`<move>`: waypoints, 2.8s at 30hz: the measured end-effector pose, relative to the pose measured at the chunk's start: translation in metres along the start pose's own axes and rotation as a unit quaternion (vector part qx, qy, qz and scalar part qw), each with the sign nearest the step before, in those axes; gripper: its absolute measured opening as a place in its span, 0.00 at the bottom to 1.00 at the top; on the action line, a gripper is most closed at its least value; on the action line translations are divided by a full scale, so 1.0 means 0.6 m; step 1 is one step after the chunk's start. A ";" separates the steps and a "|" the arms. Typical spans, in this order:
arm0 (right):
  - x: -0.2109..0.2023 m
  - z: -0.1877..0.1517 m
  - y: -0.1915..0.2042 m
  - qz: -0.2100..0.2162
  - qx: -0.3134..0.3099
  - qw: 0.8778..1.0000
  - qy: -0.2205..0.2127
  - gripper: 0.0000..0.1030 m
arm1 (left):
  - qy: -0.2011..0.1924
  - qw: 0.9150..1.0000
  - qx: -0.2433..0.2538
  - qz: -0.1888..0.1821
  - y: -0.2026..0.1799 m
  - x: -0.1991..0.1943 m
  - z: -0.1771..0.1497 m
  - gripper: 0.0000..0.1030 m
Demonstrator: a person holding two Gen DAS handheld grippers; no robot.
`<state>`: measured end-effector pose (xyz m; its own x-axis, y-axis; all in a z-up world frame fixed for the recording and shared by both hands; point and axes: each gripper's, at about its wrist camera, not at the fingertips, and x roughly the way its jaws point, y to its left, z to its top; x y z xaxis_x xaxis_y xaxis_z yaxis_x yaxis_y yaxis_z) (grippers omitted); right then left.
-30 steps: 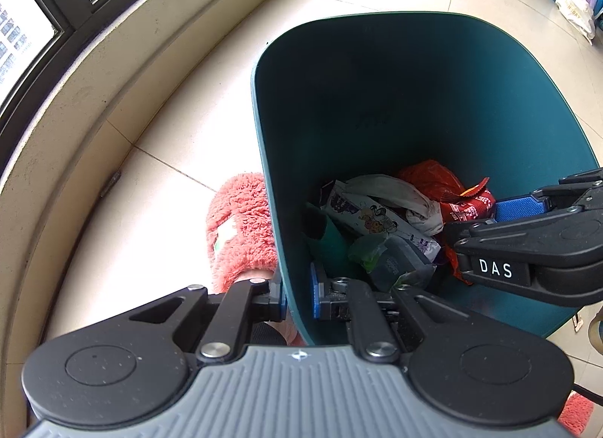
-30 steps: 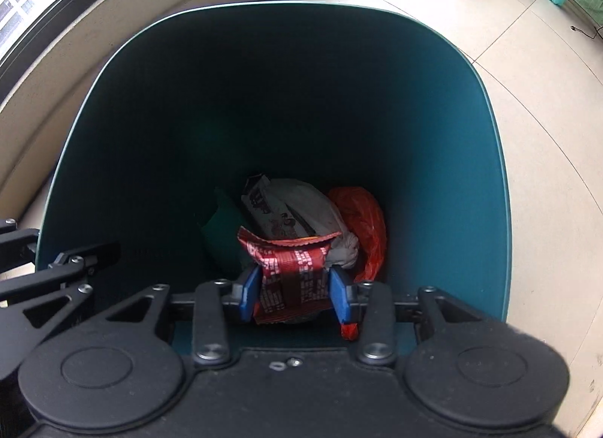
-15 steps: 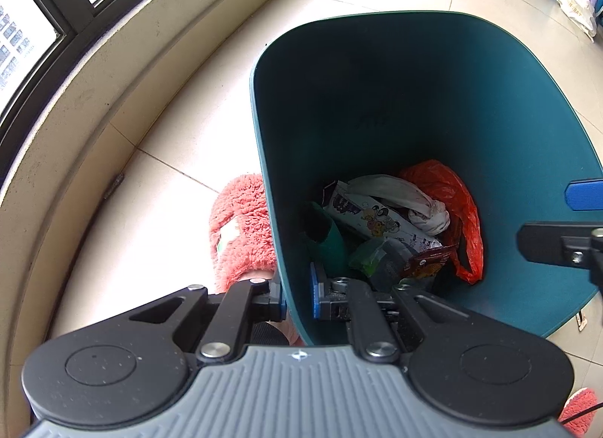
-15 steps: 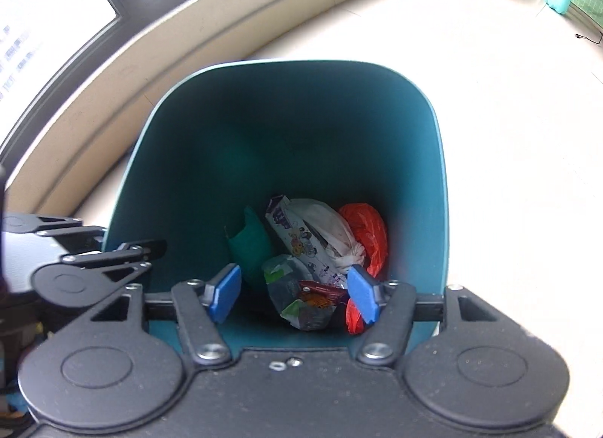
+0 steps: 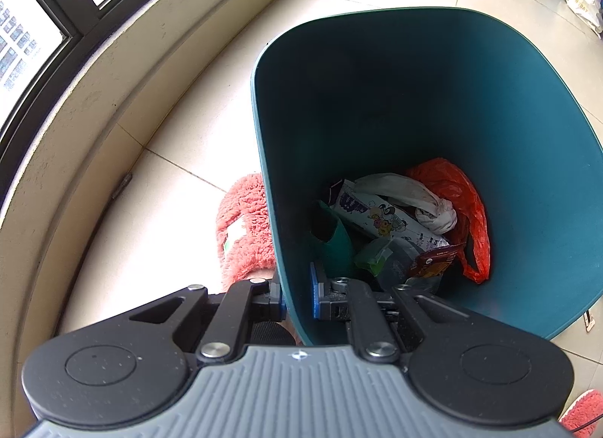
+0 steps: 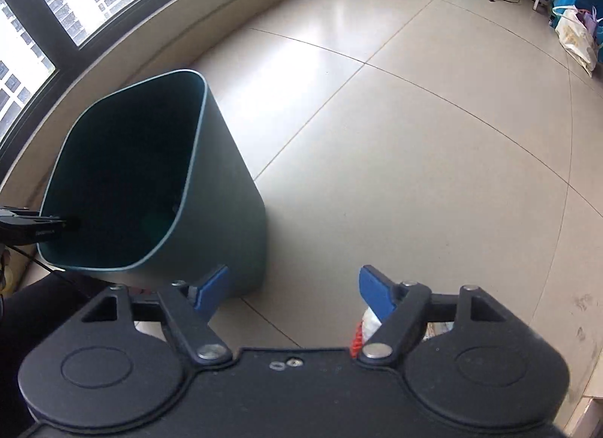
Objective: Collect trash
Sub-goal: 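Lower the right tool to the blue crumpled paper and grasp it, then lift the blue crumpled paper into the bin and open the right tool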
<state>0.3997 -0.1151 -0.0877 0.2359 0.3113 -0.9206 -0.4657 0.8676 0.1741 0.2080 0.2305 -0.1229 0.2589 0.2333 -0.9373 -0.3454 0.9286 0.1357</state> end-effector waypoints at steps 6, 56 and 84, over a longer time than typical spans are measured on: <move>0.094 -0.052 -0.161 -0.054 0.082 0.994 0.044 0.80 | 0.006 1.000 0.002 0.005 -0.004 0.008 0.000 0.11; -0.102 -0.013 0.118 0.041 -0.015 0.997 -0.059 0.43 | 0.004 1.000 0.009 0.013 -0.012 0.013 -0.005 0.11; 0.145 0.101 0.379 -0.005 -0.057 0.997 0.060 0.45 | 0.003 0.999 0.002 -0.037 0.026 0.002 -0.001 0.11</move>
<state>0.3660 0.1330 -0.1071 0.1402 0.2489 -0.9583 -0.5602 0.8180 0.1305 0.2023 0.2449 -0.1224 0.2771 0.1625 -0.9470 -0.3212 0.9445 0.0680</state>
